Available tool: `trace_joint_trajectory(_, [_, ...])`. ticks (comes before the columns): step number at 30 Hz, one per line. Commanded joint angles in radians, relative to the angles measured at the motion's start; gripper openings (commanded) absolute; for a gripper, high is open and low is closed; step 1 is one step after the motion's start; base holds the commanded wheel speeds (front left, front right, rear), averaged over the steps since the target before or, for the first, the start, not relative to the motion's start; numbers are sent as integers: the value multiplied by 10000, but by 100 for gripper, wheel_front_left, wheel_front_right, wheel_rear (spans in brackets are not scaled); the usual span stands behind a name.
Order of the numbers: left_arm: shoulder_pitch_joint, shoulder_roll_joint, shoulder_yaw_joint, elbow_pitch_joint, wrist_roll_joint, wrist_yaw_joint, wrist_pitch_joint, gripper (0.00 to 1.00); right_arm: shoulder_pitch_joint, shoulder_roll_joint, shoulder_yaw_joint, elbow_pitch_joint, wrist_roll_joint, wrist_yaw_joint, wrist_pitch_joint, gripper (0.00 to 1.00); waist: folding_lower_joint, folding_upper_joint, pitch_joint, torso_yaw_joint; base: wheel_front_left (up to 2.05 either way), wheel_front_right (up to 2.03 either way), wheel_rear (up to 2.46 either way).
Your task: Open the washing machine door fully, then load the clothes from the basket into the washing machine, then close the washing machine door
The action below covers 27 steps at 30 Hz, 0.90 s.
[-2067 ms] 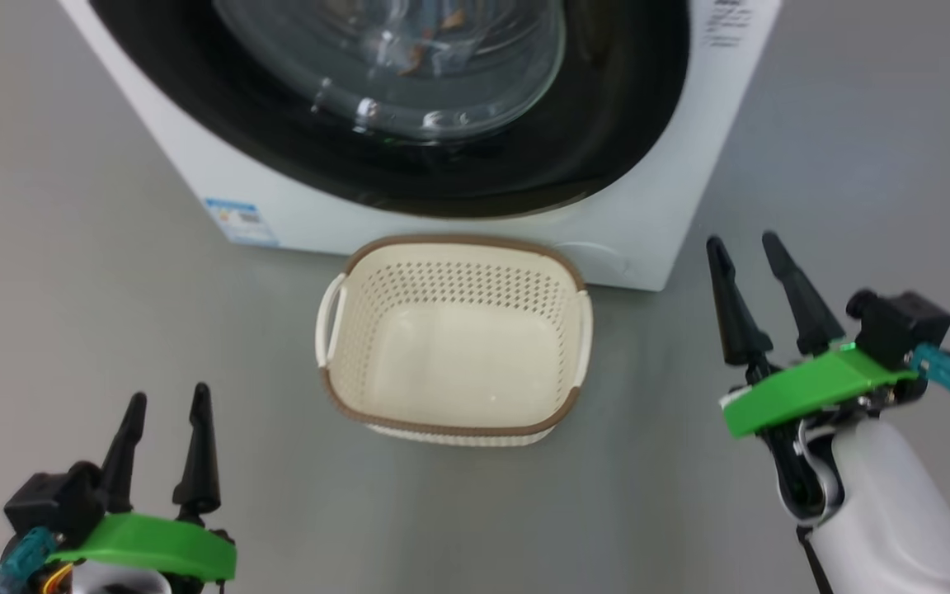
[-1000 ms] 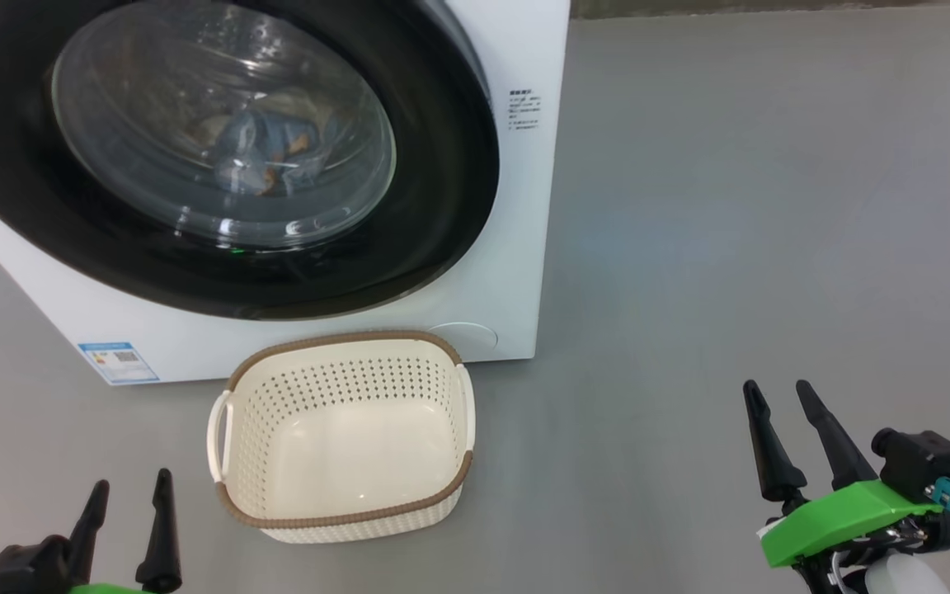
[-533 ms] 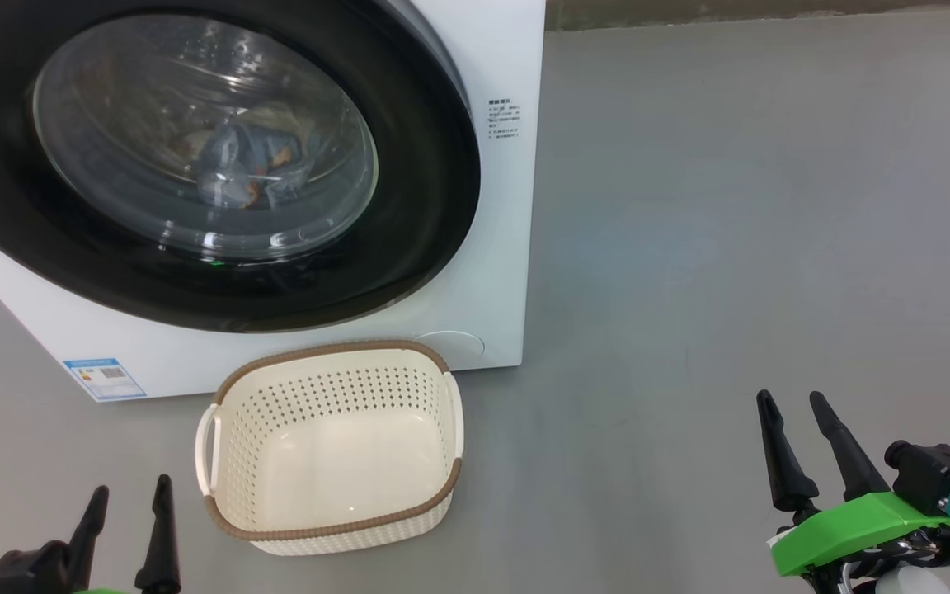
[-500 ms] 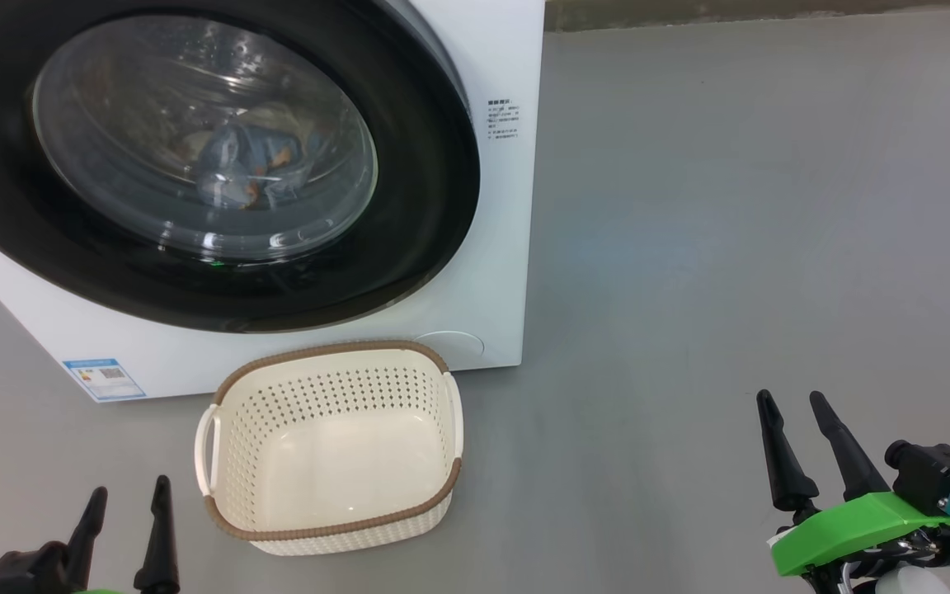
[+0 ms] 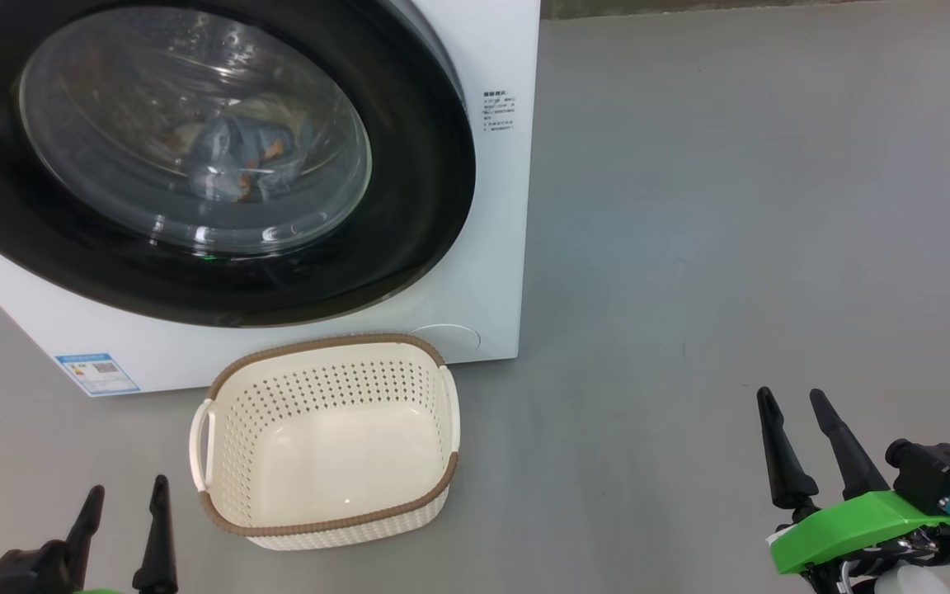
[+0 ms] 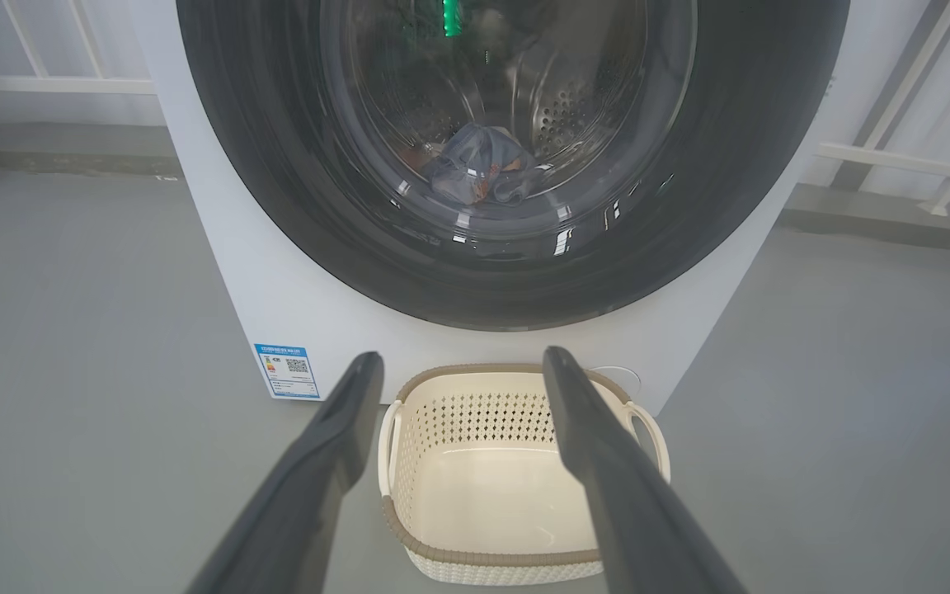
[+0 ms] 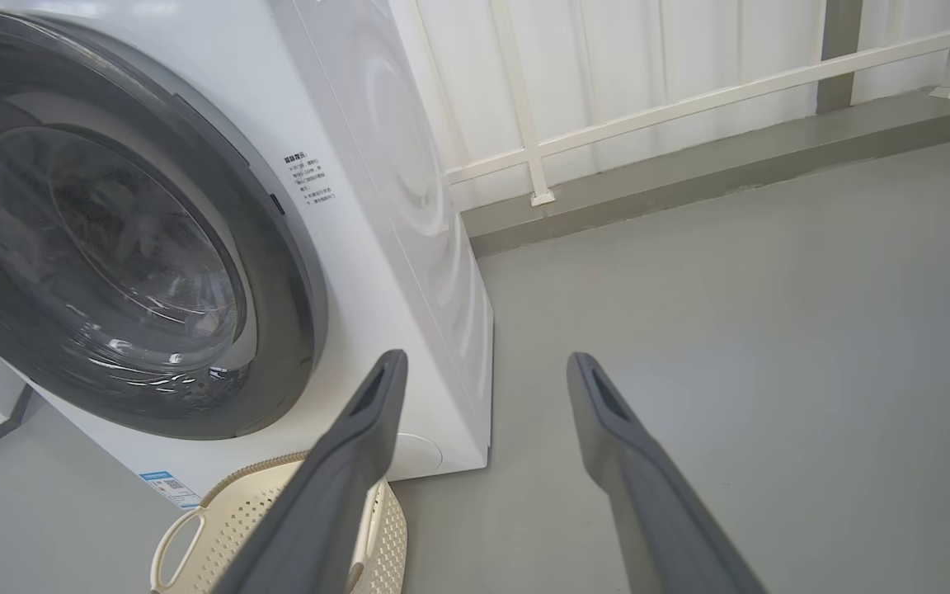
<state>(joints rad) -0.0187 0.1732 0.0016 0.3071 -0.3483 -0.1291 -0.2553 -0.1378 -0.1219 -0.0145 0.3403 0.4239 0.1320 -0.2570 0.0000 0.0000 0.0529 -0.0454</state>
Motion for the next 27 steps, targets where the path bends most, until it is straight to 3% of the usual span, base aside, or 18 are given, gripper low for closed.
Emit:
trace_joint_trajectory(1, [-229, 225, 395, -213, 81, -15, -65, 100, 11, -34, 188, -257, -102, -13, -48, 100, 0, 0, -2, -4, 0, 0, 0])
trace_joint_trajectory(9, [-203, 227, 384, -243, 119, -15, -65, 100, 26, -15, 175, -274, -104, -13, -48, 100, 0, 0, 4, -9, 0, 0, 0])
trace_joint_trajectory(10, [-213, 241, 385, -251, 111, -15, -65, 0, 19, -12, 173, -280, -105, -13, -48, 0, 0, 0, 13, -10, 0, 0, 0])
trace_joint_trajectory(17, [239, -596, -147, 650, -81, 2, 50, 0, 365, 272, 19, 758, 104, 0, 49, 0, 1, 0, 6, -8, 0, 0, 0])
trace_joint_trajectory(24, [199, -627, -82, 574, -687, 1, 231, 0, 377, 294, -34, 661, 672, -1, 229, 0, 24, 0, -45, 16, 0, 0, 0])
trace_joint_trajectory(27, [173, -642, -54, 549, -989, 1, 317, 0, 378, 304, -56, 624, 956, -1, 316, 0, 6, 0, -45, 27, 0, 0, 0])
